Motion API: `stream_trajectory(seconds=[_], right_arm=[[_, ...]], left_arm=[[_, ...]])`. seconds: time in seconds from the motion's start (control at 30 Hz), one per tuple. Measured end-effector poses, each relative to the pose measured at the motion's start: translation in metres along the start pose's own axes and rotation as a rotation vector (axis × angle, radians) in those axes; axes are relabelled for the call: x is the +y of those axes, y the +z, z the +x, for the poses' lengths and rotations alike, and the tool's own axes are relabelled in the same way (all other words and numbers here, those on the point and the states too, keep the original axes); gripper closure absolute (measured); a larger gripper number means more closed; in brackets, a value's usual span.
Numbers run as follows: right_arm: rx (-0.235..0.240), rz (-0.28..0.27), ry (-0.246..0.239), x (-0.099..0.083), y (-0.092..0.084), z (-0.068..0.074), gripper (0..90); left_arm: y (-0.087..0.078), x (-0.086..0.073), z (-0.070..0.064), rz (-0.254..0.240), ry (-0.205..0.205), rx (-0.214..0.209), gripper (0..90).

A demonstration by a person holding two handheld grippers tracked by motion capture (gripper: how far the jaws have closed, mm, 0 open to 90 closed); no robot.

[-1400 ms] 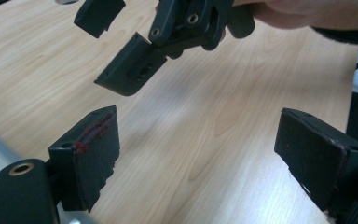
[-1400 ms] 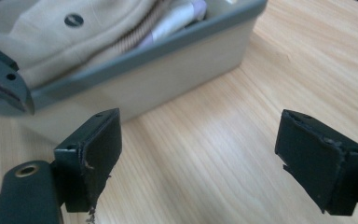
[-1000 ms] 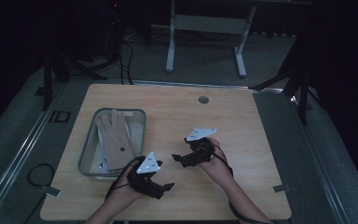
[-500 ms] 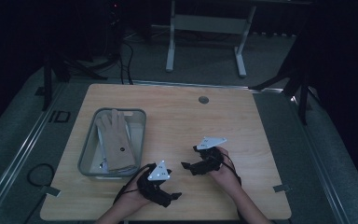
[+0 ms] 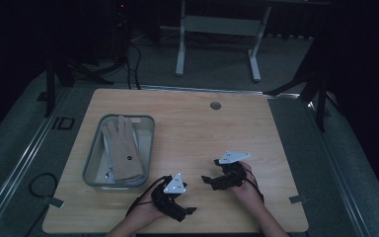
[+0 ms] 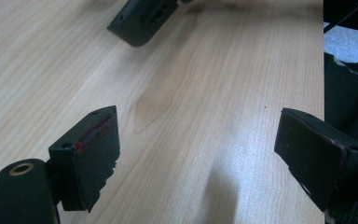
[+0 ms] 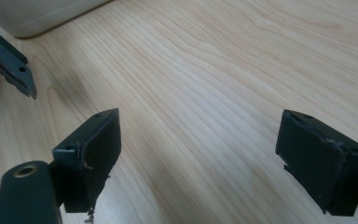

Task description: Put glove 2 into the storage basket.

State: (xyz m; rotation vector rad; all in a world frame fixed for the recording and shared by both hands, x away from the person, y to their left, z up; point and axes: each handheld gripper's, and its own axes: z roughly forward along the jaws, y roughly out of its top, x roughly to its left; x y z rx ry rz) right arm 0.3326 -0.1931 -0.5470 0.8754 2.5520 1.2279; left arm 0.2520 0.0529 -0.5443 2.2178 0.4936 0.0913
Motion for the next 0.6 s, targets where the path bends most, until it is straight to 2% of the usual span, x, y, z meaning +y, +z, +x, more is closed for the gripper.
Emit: stream_trajectory(seconds=[0.07,0.1,0.27,0.6], right_arm=[[-0.003,0.0,0.003,-0.002,-0.001,-0.001,13.9],[-0.021,-0.003,0.0,-0.008,-0.004,-0.002,13.9],[-0.032,-0.012,0.01,-0.016,-0.008,-0.007,13.8],[-0.046,0.014,-0.008,-0.02,-0.005,-0.009,13.6]], left_arm=[[0.003,-0.002,0.0,0.005,0.01,0.0,13.9],[0.004,-0.002,0.0,0.004,0.012,0.002,13.9],[0.006,-0.005,0.002,0.002,0.003,-0.004,14.0],[0.007,-0.006,0.005,-0.003,-0.007,-0.003,13.9]])
